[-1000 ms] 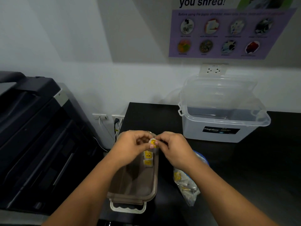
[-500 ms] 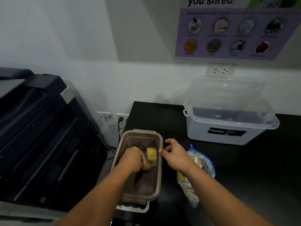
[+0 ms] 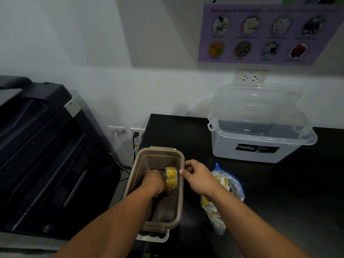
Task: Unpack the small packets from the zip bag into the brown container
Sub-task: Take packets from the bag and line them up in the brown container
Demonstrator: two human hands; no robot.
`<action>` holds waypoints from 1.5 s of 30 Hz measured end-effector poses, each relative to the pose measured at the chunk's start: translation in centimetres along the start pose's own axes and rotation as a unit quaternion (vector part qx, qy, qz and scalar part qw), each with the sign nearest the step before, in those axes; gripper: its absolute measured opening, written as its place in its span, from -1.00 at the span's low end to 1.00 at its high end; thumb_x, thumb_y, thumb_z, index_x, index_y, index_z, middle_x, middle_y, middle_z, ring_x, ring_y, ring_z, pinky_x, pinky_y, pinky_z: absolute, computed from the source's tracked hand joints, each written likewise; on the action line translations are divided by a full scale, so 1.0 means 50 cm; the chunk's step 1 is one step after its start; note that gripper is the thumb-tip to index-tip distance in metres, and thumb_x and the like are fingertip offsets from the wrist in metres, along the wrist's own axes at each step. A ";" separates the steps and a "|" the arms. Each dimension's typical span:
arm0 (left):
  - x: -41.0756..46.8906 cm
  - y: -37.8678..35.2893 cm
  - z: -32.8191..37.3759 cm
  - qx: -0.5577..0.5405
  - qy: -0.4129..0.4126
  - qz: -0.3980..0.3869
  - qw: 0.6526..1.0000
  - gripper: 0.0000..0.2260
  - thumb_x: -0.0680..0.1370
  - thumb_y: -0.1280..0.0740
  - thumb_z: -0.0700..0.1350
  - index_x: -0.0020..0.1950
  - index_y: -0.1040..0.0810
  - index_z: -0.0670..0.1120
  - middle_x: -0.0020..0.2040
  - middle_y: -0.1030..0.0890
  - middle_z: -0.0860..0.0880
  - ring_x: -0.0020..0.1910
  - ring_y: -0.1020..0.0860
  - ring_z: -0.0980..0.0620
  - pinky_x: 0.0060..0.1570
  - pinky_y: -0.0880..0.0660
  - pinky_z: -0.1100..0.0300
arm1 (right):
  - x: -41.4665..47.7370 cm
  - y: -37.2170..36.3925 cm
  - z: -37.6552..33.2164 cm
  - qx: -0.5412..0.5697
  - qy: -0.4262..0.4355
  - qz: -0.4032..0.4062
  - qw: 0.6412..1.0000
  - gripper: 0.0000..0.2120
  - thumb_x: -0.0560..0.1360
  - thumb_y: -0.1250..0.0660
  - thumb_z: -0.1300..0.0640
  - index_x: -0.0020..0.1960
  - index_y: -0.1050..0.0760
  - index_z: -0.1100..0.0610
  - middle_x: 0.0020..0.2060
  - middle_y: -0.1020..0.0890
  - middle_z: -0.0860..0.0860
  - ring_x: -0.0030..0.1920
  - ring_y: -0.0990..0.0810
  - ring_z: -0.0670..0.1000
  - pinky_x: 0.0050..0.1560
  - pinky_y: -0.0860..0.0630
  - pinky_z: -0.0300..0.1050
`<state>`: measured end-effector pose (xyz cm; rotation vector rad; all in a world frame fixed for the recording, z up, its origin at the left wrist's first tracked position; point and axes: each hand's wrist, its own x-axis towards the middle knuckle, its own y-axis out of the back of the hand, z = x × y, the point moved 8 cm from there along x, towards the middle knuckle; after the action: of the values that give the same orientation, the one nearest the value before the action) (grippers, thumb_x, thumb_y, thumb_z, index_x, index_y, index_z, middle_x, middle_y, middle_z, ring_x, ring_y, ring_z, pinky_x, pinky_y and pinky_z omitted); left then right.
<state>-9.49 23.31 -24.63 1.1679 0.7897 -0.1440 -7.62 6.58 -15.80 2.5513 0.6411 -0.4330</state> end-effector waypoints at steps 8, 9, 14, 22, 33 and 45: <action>0.000 0.002 0.011 0.045 0.021 -0.032 0.998 -0.65 0.44 -0.55 0.09 0.05 -0.61 -0.12 -0.20 -0.68 -0.08 -0.34 -0.65 0.01 -0.33 -0.60 0.18 | -0.001 0.001 0.001 0.003 0.006 -0.001 1.000 -0.81 0.65 -0.32 0.06 0.24 -0.51 0.04 -0.02 -0.67 0.05 -0.17 -0.60 -0.10 -0.18 -0.51 -0.19; 0.001 0.002 0.016 0.056 0.014 -0.038 0.998 -0.68 0.47 -0.52 0.10 0.00 -0.61 -0.11 -0.27 -0.67 -0.06 -0.42 -0.63 0.04 -0.39 -0.56 0.22 | -0.001 0.000 0.002 0.002 0.005 0.000 1.000 -0.82 0.65 -0.32 0.06 0.24 -0.51 0.04 -0.03 -0.67 0.05 -0.18 -0.60 -0.10 -0.18 -0.51 -0.19; -0.014 0.015 0.051 0.157 -0.044 -0.043 0.986 -0.56 0.63 -0.24 0.20 0.34 -0.53 -0.09 0.25 -0.64 -0.11 0.23 -0.60 -0.08 0.31 -0.42 0.09 | -0.003 0.000 0.004 -0.003 -0.003 -0.002 1.000 -0.77 0.65 -0.33 0.05 0.28 -0.51 0.04 -0.05 -0.65 -0.03 -0.12 -0.61 -0.12 -0.15 -0.49 -0.20; -0.047 0.041 0.065 0.275 -0.081 -0.067 0.956 -0.62 0.57 -0.41 0.01 0.32 -0.56 -0.14 0.26 -0.62 -0.13 0.18 -0.60 -0.12 0.29 -0.51 0.00 | -0.021 0.033 -0.006 -0.016 0.007 -0.001 1.000 -0.79 0.67 -0.27 0.09 0.30 -0.47 0.02 0.03 -0.65 0.06 0.02 -0.66 0.05 -0.01 -0.61 -0.07; -0.276 0.249 0.192 -0.081 -0.203 0.176 0.960 -0.90 0.60 -0.39 -0.07 0.11 -0.64 0.03 -0.01 -0.67 0.06 -0.01 -0.63 0.09 0.08 -0.57 0.17 | -0.067 0.232 0.062 -0.180 0.022 0.107 0.978 -0.87 0.62 -0.35 0.11 0.08 -0.57 -0.12 -0.08 -0.61 -0.17 -0.07 -0.58 -0.20 -0.13 -0.45 -0.32; -0.181 0.011 0.377 0.118 -0.209 0.045 0.970 -0.75 0.59 -0.36 -0.12 0.25 -0.62 0.07 0.17 -0.62 -0.04 0.09 -0.63 -0.10 0.08 -0.59 0.01 | -0.077 0.210 0.155 -0.340 -0.066 0.079 0.935 -0.89 0.56 -0.35 0.01 -0.12 -0.57 -0.01 -0.22 -0.64 -0.03 -0.21 -0.62 -0.02 -0.13 -0.64 -0.04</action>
<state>-6.78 4.66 -15.52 1.3379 0.3515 -0.4033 -6.93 -6.97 -16.90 1.8750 0.4312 -0.2603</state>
